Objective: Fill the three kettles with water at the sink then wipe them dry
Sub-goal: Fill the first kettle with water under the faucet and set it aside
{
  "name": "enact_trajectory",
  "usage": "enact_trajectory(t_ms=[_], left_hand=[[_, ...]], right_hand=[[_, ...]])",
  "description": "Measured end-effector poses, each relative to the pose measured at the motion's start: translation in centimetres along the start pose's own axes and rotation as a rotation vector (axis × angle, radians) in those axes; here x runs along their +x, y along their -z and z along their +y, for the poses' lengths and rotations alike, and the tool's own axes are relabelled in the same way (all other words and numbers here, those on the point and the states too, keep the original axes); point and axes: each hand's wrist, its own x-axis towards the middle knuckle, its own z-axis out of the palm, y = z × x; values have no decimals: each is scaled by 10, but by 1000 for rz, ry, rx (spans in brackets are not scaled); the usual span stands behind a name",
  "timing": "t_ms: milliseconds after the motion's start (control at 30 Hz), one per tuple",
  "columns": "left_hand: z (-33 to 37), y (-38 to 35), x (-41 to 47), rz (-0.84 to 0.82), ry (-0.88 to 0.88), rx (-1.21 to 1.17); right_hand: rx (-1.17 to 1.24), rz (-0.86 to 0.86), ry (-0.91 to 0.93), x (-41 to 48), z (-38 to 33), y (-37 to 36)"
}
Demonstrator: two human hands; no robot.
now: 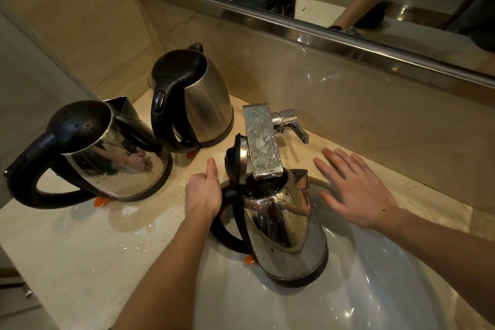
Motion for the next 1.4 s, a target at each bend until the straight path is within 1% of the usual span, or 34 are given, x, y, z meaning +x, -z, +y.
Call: enact_trajectory(t_ms=[1400], left_hand=[[1,1,-1,-7,-2,-3]], right_hand=[[-27,22,3,0,0,-1]])
